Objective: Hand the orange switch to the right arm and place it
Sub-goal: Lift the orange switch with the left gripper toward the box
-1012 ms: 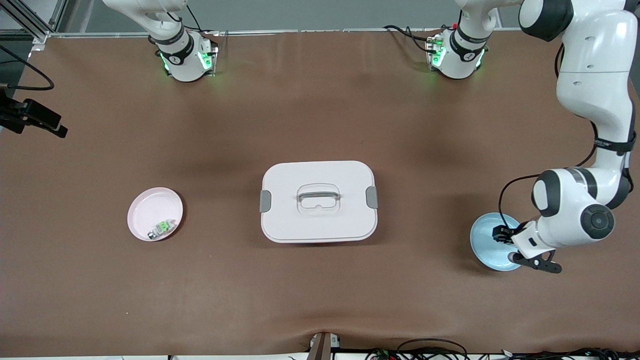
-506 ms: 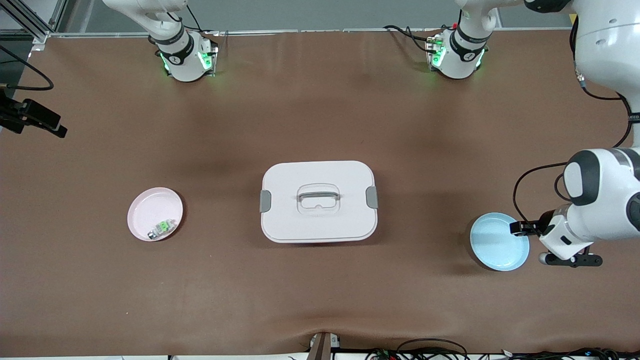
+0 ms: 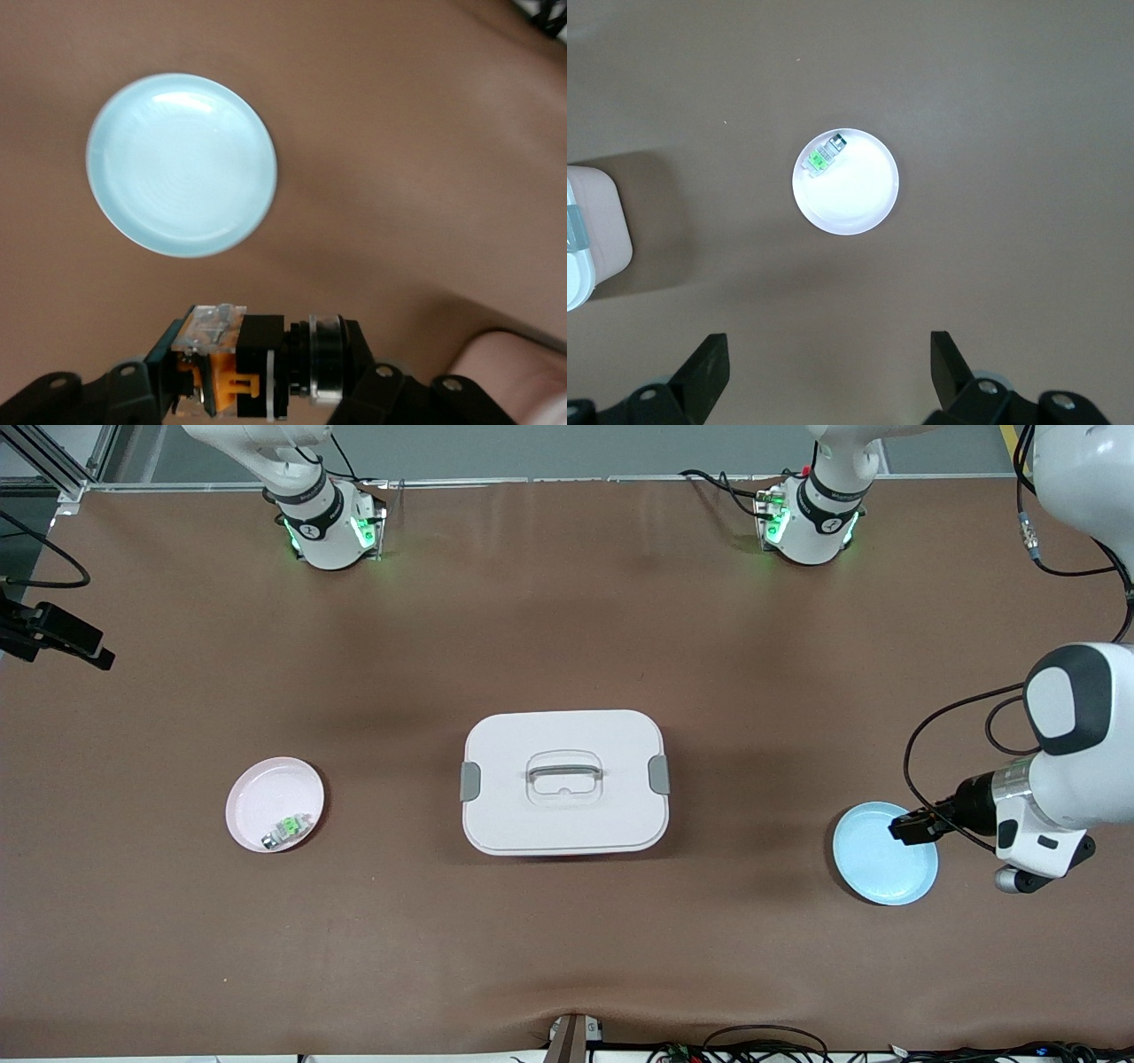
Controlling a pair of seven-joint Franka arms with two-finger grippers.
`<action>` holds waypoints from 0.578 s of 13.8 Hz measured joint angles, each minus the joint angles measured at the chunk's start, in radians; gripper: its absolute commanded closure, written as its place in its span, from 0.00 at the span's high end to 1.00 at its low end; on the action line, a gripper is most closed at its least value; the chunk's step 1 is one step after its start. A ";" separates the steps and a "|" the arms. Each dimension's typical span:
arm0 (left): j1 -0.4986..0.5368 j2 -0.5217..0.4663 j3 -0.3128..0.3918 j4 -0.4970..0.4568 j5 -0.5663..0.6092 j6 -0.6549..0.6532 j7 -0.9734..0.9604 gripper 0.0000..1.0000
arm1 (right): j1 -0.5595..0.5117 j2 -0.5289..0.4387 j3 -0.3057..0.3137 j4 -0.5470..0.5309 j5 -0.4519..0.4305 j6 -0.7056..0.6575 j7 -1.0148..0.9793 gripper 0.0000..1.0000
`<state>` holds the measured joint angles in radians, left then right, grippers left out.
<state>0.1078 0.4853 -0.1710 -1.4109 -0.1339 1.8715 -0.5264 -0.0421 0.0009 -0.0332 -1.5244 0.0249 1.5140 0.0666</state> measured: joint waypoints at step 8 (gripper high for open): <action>-0.002 -0.110 -0.171 0.001 -0.135 -0.007 -0.736 0.17 | 0.003 0.138 0.008 -0.010 0.000 0.014 -0.003 1.00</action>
<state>0.1057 0.3750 -0.3416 -1.4095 -0.2687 1.8649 -1.2621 -0.0389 0.1387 -0.0248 -1.5341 0.0245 1.5277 0.0635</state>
